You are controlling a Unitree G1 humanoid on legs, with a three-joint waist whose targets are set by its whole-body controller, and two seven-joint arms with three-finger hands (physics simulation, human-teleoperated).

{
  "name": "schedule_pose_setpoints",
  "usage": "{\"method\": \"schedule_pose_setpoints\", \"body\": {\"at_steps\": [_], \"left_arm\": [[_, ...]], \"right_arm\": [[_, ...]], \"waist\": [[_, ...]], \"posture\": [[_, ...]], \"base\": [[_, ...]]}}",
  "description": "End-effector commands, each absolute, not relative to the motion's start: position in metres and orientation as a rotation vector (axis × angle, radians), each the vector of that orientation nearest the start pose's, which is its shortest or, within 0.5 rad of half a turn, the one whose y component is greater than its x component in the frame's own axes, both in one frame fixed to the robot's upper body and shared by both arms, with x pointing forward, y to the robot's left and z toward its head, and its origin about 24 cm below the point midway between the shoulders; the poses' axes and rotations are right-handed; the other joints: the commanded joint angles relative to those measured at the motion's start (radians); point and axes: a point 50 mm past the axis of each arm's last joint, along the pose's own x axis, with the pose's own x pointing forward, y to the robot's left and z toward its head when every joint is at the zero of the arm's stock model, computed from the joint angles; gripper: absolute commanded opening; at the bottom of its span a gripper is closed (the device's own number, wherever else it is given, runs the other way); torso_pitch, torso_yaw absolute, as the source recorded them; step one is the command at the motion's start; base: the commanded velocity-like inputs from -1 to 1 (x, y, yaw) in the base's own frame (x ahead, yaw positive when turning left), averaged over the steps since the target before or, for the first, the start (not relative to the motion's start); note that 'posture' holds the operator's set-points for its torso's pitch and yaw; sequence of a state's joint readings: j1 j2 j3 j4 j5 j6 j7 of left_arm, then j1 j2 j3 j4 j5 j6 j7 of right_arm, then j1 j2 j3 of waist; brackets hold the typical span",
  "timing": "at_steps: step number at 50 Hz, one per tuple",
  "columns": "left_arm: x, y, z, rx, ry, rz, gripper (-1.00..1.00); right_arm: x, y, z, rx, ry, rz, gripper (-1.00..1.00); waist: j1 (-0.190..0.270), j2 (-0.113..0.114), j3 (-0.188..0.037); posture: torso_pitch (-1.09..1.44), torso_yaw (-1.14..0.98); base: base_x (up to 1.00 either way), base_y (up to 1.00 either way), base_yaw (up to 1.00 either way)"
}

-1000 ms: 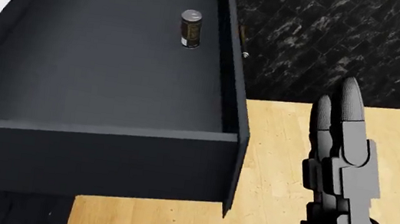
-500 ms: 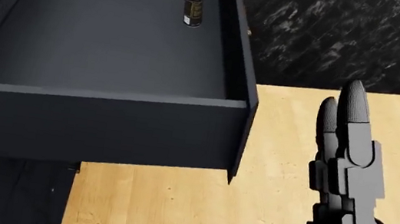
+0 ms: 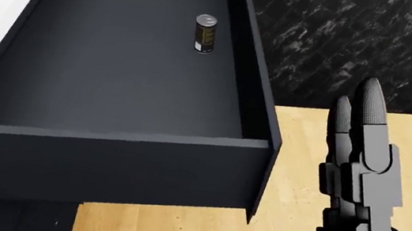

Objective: Close the right drawer.

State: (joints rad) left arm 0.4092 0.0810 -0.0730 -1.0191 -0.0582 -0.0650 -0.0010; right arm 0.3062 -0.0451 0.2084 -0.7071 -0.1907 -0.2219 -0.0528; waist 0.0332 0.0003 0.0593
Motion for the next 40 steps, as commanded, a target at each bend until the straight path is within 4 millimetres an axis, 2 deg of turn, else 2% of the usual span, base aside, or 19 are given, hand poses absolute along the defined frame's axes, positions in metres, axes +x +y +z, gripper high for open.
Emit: {"method": "schedule_pose_setpoints", "body": {"at_steps": [1,4,5,6,8,13,15,18,19,20,21,22,24,27,29,30,32,33,40], "left_arm": [[0.1288,0.1514,0.2014,0.011,-0.734,-0.041,1.00],[0.1287,0.1518,0.2014,0.010,-0.735,-0.040,1.00],[0.1279,0.1515,0.2012,0.011,-0.737,-0.041,1.00],[0.1281,0.1516,0.2013,0.009,-0.736,-0.042,1.00],[0.1289,0.1516,0.2014,0.008,-0.734,-0.041,1.00],[0.1287,0.1516,0.2016,0.008,-0.736,-0.042,1.00],[0.1290,0.1511,0.2014,0.009,-0.733,-0.042,1.00],[0.1292,0.1509,0.2015,0.009,-0.733,-0.042,1.00],[0.1298,0.1511,0.2016,0.008,-0.731,-0.042,1.00],[0.1297,0.1510,0.2015,0.008,-0.731,-0.042,1.00],[0.1292,0.1508,0.2014,0.010,-0.732,-0.042,1.00],[0.1290,0.1509,0.2013,0.008,-0.733,-0.042,1.00],[0.1292,0.1507,0.2013,0.010,-0.732,-0.043,1.00],[0.1295,0.1509,0.2013,0.010,-0.731,-0.042,1.00],[0.1292,0.1508,0.2012,0.011,-0.731,-0.042,1.00],[0.1292,0.1509,0.2012,0.010,-0.731,-0.042,1.00],[0.1294,0.1509,0.2012,0.010,-0.730,-0.041,1.00],[0.1295,0.1508,0.2012,0.011,-0.730,-0.041,1.00],[0.1298,0.1507,0.2011,0.011,-0.728,-0.039,1.00]], "right_arm": [[0.1634,-0.1268,0.1668,-0.126,-0.696,0.042,1.00],[0.1629,-0.1270,0.1675,-0.125,-0.697,0.041,1.00],[0.1625,-0.1270,0.1676,-0.126,-0.699,0.041,1.00],[0.1622,-0.1270,0.1681,-0.124,-0.699,0.040,1.00],[0.1622,-0.1273,0.1685,-0.124,-0.700,0.039,1.00],[0.1618,-0.1266,0.1688,-0.125,-0.699,0.042,1.00],[0.1624,-0.1265,0.1679,-0.122,-0.697,0.042,1.00],[0.1632,-0.1266,0.1678,-0.121,-0.700,0.041,1.00],[0.1637,-0.1268,0.1678,-0.123,-0.701,0.037,1.00],[0.1643,-0.1266,0.1671,-0.122,-0.697,0.040,1.00],[0.1641,-0.1263,0.1669,-0.120,-0.696,0.043,1.00],[0.1640,-0.1261,0.1667,-0.120,-0.696,0.044,1.00],[0.1641,-0.1263,0.1669,-0.116,-0.696,0.044,1.00],[0.1645,-0.1264,0.1665,-0.112,-0.694,0.045,1.00],[0.1641,-0.1264,0.1665,-0.108,-0.695,0.045,1.00],[0.1637,-0.1265,0.1670,-0.108,-0.698,0.044,1.00],[0.1634,-0.1270,0.1676,-0.107,-0.700,0.041,1.00],[0.1634,-0.1269,0.1675,-0.108,-0.700,0.041,1.00],[0.1635,-0.1255,0.1667,-0.108,-0.700,0.048,1.00]], "waist": [[-0.001,0.001,-0.005],[-0.008,-0.063,-0.018],[-0.021,-0.030,-0.008],[-0.015,-0.049,0.004],[-0.035,-0.051,0.001],[-0.044,-0.017,0.009],[-0.052,0.004,0.006],[-0.059,0.062,-0.015],[-0.067,0.072,-0.047],[-0.063,0.061,-0.016],[-0.057,0.074,-0.002],[-0.050,0.070,-0.007],[-0.049,0.048,-0.014],[-0.041,0.028,-0.007],[-0.032,0.010,-0.011],[-0.028,-0.004,-0.016],[-0.024,-0.050,-0.033],[-0.017,-0.017,-0.034],[-0.028,0.003,-0.050]], "posture": [[0.00,0.00],[0.00,0.00],[0.00,0.00],[0.00,0.00],[0.00,0.00],[0.00,0.00],[0.00,0.00],[0.00,0.00],[0.00,0.00],[0.00,0.00],[0.00,0.00],[0.00,0.00],[0.00,0.00],[0.00,0.00],[0.00,0.00],[0.00,0.00],[0.00,0.00],[0.00,0.00],[0.00,0.00]], "base": [[0.42,0.00,0.00],[0.42,0.00,0.00],[0.42,0.00,0.00],[0.42,0.00,0.00],[0.42,0.00,0.00],[0.42,0.00,0.00],[0.42,0.00,0.00],[0.27,0.00,0.00],[0.00,0.00,0.00],[0.00,0.00,0.00],[0.00,0.00,0.00],[0.00,0.00,0.00],[0.00,0.00,0.00],[0.00,0.00,0.00],[0.00,0.00,0.00],[0.00,0.00,0.00],[0.00,0.00,0.00],[0.00,0.00,0.00],[0.00,0.00,0.00]]}}
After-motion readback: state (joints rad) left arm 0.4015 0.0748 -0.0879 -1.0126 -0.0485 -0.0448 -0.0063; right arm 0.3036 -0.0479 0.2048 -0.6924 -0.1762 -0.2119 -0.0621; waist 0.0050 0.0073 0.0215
